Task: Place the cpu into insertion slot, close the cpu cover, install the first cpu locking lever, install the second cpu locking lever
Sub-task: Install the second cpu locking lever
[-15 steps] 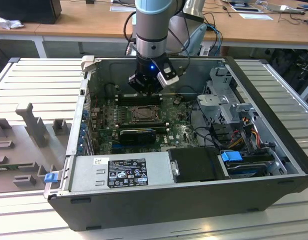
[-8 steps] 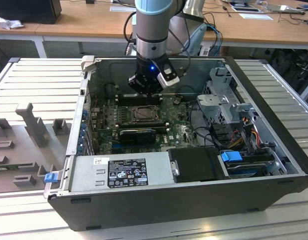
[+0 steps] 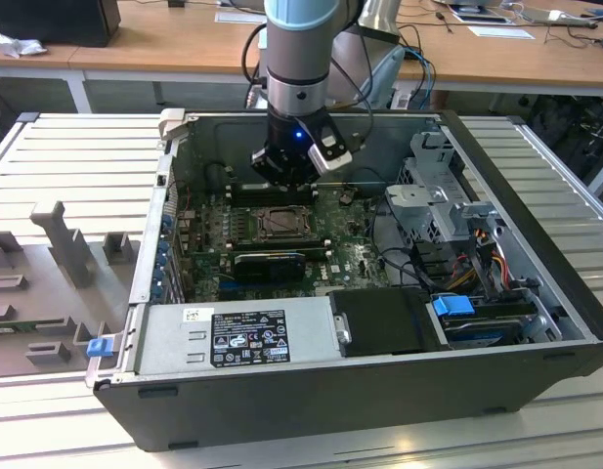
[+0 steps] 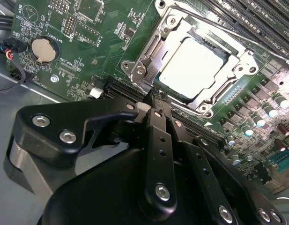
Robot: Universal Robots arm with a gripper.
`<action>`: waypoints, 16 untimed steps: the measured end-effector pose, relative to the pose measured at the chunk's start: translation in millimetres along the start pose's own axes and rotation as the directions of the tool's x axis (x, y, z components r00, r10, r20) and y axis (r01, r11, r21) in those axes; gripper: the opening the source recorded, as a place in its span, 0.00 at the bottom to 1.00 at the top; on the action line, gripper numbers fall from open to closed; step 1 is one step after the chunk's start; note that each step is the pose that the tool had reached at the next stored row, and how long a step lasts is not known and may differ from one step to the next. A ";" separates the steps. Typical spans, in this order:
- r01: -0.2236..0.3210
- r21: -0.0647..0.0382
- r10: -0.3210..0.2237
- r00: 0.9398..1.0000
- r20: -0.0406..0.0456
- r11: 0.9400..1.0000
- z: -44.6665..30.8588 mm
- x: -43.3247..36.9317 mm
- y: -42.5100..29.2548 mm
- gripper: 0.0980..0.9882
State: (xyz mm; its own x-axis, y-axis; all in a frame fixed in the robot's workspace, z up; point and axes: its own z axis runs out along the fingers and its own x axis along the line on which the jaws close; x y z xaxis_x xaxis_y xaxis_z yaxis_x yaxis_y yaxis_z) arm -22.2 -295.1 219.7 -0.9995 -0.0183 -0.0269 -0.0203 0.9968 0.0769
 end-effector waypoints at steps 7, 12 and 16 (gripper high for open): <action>0.000 0.000 0.000 1.000 0.000 1.000 -0.2 0.0 -2.7 0.01; 0.000 0.000 0.000 1.000 0.000 1.000 -0.6 0.1 -7.5 0.01; 0.000 0.000 0.000 1.000 0.000 1.000 -1.5 0.2 -9.4 0.01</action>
State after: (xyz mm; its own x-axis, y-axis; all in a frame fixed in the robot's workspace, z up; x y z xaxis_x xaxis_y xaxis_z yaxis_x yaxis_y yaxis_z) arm -22.2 -304.6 220.5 -0.9995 -0.0181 -0.0267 -0.0201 0.9969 0.0766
